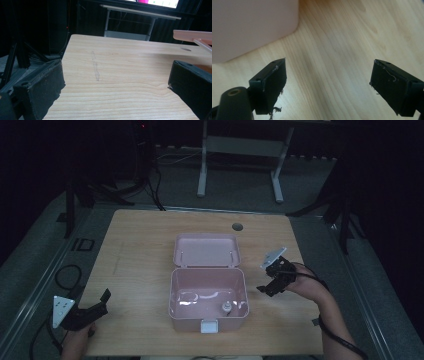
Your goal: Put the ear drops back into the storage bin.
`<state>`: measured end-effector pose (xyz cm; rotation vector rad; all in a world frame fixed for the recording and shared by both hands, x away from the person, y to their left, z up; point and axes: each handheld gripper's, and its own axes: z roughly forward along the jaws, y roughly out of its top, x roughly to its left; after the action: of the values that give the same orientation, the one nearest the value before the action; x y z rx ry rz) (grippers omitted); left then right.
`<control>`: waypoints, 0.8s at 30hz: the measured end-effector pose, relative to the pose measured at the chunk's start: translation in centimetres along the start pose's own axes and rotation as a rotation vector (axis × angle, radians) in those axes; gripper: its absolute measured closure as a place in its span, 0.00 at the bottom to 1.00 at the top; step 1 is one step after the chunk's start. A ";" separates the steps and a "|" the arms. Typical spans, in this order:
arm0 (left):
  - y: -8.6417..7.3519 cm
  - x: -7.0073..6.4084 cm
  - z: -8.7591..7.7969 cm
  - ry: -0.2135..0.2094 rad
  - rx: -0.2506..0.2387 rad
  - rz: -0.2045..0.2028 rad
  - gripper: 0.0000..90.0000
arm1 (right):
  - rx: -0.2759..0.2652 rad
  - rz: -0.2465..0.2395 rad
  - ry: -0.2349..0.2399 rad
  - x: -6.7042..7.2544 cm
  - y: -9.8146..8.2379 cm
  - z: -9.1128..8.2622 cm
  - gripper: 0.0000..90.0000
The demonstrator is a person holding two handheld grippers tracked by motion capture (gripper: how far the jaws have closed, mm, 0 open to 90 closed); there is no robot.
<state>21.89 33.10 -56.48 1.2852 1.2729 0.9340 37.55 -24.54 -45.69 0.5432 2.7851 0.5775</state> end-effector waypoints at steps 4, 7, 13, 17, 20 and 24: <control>0.0 0.0 0.0 0.000 0.000 0.000 0.00 | 0.002 0.045 -0.014 0.1 -1.7 1.8 0.14; 0.0 0.0 0.0 0.000 0.000 0.000 0.00 | -0.020 0.081 -0.050 0.2 -2.9 2.7 0.14; 0.0 0.0 0.0 0.000 0.001 0.001 0.01 | -0.110 0.190 -0.158 0.0 -5.4 3.4 0.14; 0.0 0.0 0.0 0.001 0.002 0.001 0.01 | -0.147 0.246 -0.212 0.1 -6.7 4.0 0.14; 0.0 0.0 0.0 0.001 0.002 0.002 0.01 | -0.192 0.297 -0.241 0.2 -7.6 4.2 0.14; 0.0 0.0 0.0 0.001 0.001 0.003 0.00 | -0.235 0.357 -0.277 0.5 -8.5 4.7 0.14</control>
<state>21.89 33.08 -56.48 1.2878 1.2731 0.9359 35.93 -30.03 -53.52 0.9923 2.3339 0.8187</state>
